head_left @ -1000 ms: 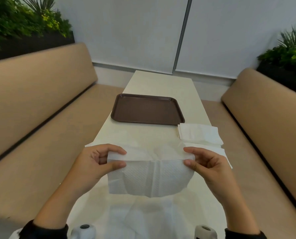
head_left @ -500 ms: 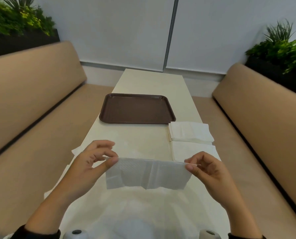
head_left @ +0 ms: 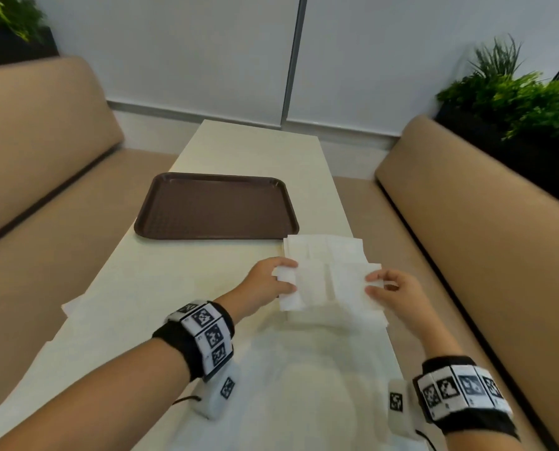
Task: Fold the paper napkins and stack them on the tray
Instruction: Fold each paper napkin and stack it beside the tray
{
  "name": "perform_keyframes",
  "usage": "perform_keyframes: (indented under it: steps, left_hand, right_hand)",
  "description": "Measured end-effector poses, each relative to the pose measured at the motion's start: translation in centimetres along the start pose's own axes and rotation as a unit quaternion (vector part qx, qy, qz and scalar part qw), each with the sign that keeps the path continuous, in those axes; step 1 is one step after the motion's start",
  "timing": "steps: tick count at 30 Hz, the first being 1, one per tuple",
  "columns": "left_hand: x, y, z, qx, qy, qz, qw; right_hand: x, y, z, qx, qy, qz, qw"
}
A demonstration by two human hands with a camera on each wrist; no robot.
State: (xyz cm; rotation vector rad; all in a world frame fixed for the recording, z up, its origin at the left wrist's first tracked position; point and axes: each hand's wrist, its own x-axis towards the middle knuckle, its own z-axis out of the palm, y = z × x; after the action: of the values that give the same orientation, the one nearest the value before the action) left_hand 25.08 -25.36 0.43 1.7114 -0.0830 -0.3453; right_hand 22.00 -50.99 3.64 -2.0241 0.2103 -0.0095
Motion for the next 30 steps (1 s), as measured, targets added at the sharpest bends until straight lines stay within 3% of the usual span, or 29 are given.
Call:
perform_keyframes:
  steps: [2,6,13,17,19,22,24,28,30]
  left_hand:
    - [2.3,-1.1,1.3,0.062,0.006,-0.013,0.998]
    - [5.2,-3.5,3.2,0.205,0.009,-0.012,0.979]
    - [6.3,-5.0,5.1,0.356,0.000,0.002,0.935]
    - [3.5,-3.7,4.7,0.434,-0.006,-0.007,0.901]
    - [0.7,-2.8,3.1,0.383,-0.017,-0.004,0.924]
    - [-5.4,-2.5,-1.2,0.250,-0.041,0.006,0.967]
    - [-10.3,-3.6,-4.6,0.200,-0.040,0.005,0.979]
    - [-20.0,-7.4,-10.9,0.145,0.072,-0.026,0.987]
    - [-24.5,-9.1,-13.4,0.131,0.131,-0.045,0.982]
  right_hand:
    - [2.3,1.5,0.0,-0.084,0.029,0.018,0.996]
    - [4.9,4.3,0.6,-0.182,-0.004,0.060,0.981]
    - [5.7,6.5,2.8,-0.344,-0.011,0.061,0.937]
    - [4.3,4.6,3.2,-0.502,-0.013,0.093,0.860]
    - [3.6,2.7,3.9,-0.521,-0.020,0.089,0.848]
    - [2.0,-1.1,6.5,-0.480,-0.033,-0.002,0.876]
    - [0.7,-3.7,9.5,-0.453,-0.099,-0.068,0.883]
    - [-1.6,-6.9,16.9,-0.386,-0.276,-0.142,0.869]
    - [-2.5,-7.6,20.5,-0.379,-0.328,-0.159,0.850]
